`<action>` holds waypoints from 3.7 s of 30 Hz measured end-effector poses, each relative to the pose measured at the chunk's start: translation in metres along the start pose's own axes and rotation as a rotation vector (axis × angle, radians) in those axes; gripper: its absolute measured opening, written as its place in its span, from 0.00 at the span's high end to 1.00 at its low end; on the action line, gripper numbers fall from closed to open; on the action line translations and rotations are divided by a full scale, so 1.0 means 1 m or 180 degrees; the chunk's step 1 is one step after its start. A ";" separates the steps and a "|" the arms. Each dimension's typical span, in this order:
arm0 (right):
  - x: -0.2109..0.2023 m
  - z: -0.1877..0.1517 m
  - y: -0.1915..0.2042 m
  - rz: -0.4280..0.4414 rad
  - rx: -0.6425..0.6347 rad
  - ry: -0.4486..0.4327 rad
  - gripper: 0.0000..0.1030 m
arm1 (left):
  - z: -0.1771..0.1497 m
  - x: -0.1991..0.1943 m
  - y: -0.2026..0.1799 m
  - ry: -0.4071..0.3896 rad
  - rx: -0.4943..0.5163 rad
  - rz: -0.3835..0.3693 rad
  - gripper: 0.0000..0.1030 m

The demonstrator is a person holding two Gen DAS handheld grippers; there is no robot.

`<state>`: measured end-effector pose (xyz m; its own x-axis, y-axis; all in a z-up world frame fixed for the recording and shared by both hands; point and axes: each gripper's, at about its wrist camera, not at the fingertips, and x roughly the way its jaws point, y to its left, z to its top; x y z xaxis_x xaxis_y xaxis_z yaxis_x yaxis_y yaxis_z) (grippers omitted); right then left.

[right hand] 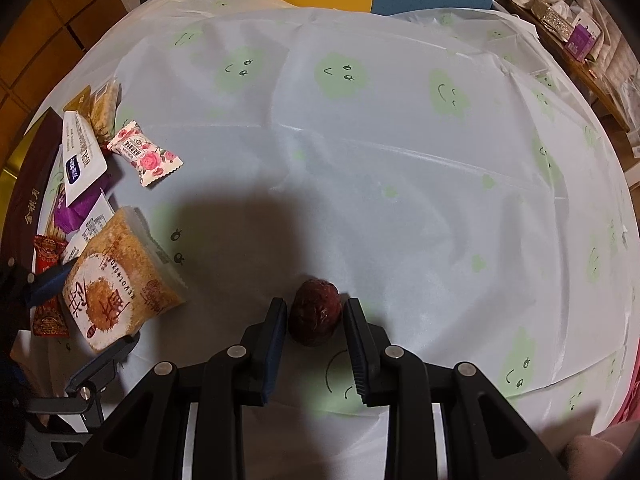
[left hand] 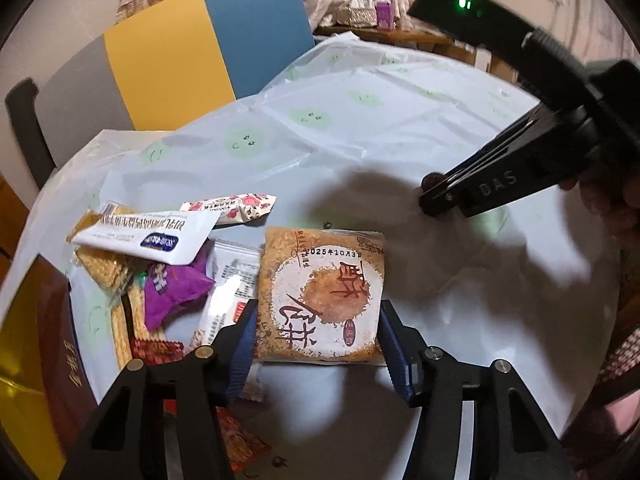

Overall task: Organize snacks
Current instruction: 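Grasp the round printed pastry packet with the left tool and lift it, then lower the pastry packet into the gold tin and open the left tool, then carry the red date into the gold tin and open the right tool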

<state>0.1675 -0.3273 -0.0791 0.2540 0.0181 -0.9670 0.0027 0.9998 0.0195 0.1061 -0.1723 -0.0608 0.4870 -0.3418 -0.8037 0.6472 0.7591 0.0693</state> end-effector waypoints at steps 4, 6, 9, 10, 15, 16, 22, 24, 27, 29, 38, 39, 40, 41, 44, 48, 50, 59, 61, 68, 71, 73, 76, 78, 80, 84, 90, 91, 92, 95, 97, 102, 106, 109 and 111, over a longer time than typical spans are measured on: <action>0.000 0.001 0.000 -0.0049 -0.0021 -0.0039 0.71 | -0.005 -0.019 0.010 -0.0152 -0.0385 -0.0209 0.44; 0.000 0.000 0.001 -0.0060 -0.0051 -0.0051 0.75 | -0.008 -0.041 0.023 -0.0293 -0.0666 -0.0355 0.44; 0.000 -0.002 0.005 -0.0108 -0.0127 -0.0078 0.75 | -0.013 -0.079 0.057 -0.0528 -0.1175 -0.0456 0.44; -0.001 -0.002 0.006 -0.0123 -0.0143 -0.0083 0.75 | -0.014 -0.088 0.068 -0.0581 -0.1312 -0.0450 0.44; -0.003 -0.008 0.013 -0.0223 -0.0246 -0.0129 0.75 | -0.035 -0.133 0.154 -0.0750 -0.2032 0.0141 0.44; -0.003 -0.009 0.016 -0.0251 -0.0279 -0.0146 0.75 | -0.041 -0.135 0.172 -0.0702 -0.2130 0.0361 0.44; -0.004 -0.015 0.025 -0.0343 -0.0373 -0.0184 0.75 | -0.066 -0.117 0.245 -0.0298 -0.2621 0.0809 0.44; -0.004 -0.017 0.028 -0.0342 -0.0357 -0.0186 0.75 | -0.071 -0.104 0.258 -0.0169 -0.2639 0.0878 0.44; -0.001 -0.014 0.035 -0.0355 -0.0358 -0.0190 0.75 | -0.074 -0.083 0.268 -0.0021 -0.2720 0.0850 0.44; 0.001 -0.011 0.034 -0.0361 -0.0364 -0.0192 0.75 | -0.070 -0.071 0.274 0.0040 -0.2718 0.0880 0.44; 0.003 -0.007 0.029 -0.0353 -0.0357 -0.0194 0.75 | -0.055 -0.055 0.275 -0.0021 -0.2617 0.1028 0.33; 0.003 -0.007 0.029 -0.0354 -0.0359 -0.0194 0.75 | -0.054 -0.061 0.271 -0.0079 -0.2588 0.1063 0.33; 0.003 -0.007 0.029 -0.0357 -0.0363 -0.0194 0.75 | -0.054 -0.069 0.267 -0.0148 -0.2555 0.1099 0.33; 0.005 -0.007 0.028 -0.0358 -0.0365 -0.0196 0.75 | -0.053 -0.077 0.260 -0.0229 -0.2502 0.1144 0.33; 0.004 -0.008 0.029 -0.0380 -0.0388 -0.0201 0.75 | -0.053 -0.106 0.223 -0.0580 -0.2241 0.1108 0.33; 0.004 -0.008 0.031 -0.0395 -0.0398 -0.0208 0.75 | -0.058 -0.126 0.163 -0.0828 -0.1781 0.0894 0.33; 0.004 -0.009 0.032 -0.0402 -0.0403 -0.0211 0.75 | -0.066 -0.128 0.130 -0.0843 -0.1550 0.0716 0.33; 0.002 -0.010 0.037 -0.0452 -0.0439 -0.0236 0.75 | -0.103 -0.097 0.029 -0.0579 -0.0800 0.0181 0.34; 0.001 -0.011 0.039 -0.0469 -0.0450 -0.0254 0.75 | -0.106 -0.090 0.021 -0.0540 -0.0787 0.0153 0.36; -0.021 -0.013 0.047 -0.0374 -0.0436 -0.0551 0.75 | -0.115 -0.065 0.026 -0.0397 -0.0864 0.0087 0.42; -0.044 -0.015 0.062 -0.0146 -0.0483 -0.0727 0.75 | -0.119 -0.064 0.022 -0.0474 -0.0875 0.0112 0.41; -0.062 -0.014 0.083 0.0002 -0.0624 -0.0838 0.75 | -0.122 -0.065 0.021 -0.0503 -0.0882 0.0109 0.41; -0.084 -0.010 0.122 0.0342 -0.0907 -0.0935 0.75 | -0.123 -0.064 0.024 -0.0550 -0.0893 0.0092 0.41; -0.095 -0.007 0.152 0.0554 -0.1132 -0.0950 0.75 | -0.126 -0.065 0.024 -0.0571 -0.0895 0.0089 0.41; -0.101 -0.003 0.184 0.0763 -0.1368 -0.0913 0.75 | -0.125 -0.065 0.025 -0.0583 -0.0895 0.0079 0.41; -0.106 0.003 0.246 0.1112 -0.1771 -0.0790 0.75 | -0.126 -0.065 0.029 -0.0595 -0.0920 0.0028 0.42; -0.092 0.016 0.312 0.1222 -0.2160 -0.0618 0.75 | -0.127 -0.064 0.030 -0.0611 -0.0917 0.0000 0.41; -0.087 0.018 0.319 0.1210 -0.2194 -0.0597 0.75 | -0.127 -0.064 0.030 -0.0614 -0.0912 0.0001 0.41; -0.083 0.020 0.325 0.1218 -0.2219 -0.0563 0.75 | -0.127 -0.064 0.030 -0.0615 -0.0912 0.0001 0.41; -0.069 0.021 0.341 0.1181 -0.2298 -0.0496 0.75 | -0.127 -0.063 0.032 -0.0620 -0.0941 -0.0030 0.41; -0.060 0.022 0.348 0.1180 -0.2312 -0.0449 0.75 | -0.128 -0.063 0.032 -0.0625 -0.0941 -0.0028 0.41; -0.047 0.023 0.348 0.1189 -0.2212 -0.0410 0.65 | -0.127 -0.063 0.031 -0.0632 -0.0937 -0.0018 0.41; -0.049 0.025 0.343 0.1160 -0.2143 -0.0470 0.65 | -0.127 -0.063 0.029 -0.0635 -0.0906 0.0006 0.41; -0.061 0.025 0.331 0.1163 -0.2066 -0.0575 0.65 | -0.127 -0.063 0.029 -0.0637 -0.0903 0.0010 0.41; -0.069 0.024 0.322 0.1152 -0.2027 -0.0637 0.65 | -0.127 -0.063 0.029 -0.0637 -0.0903 0.0012 0.41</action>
<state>0.1745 -0.0073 0.0003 0.3038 0.4050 -0.8624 -0.6577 0.7440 0.1177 0.0196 -0.0584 -0.0833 0.6127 -0.4194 -0.6699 0.4702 0.8747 -0.1176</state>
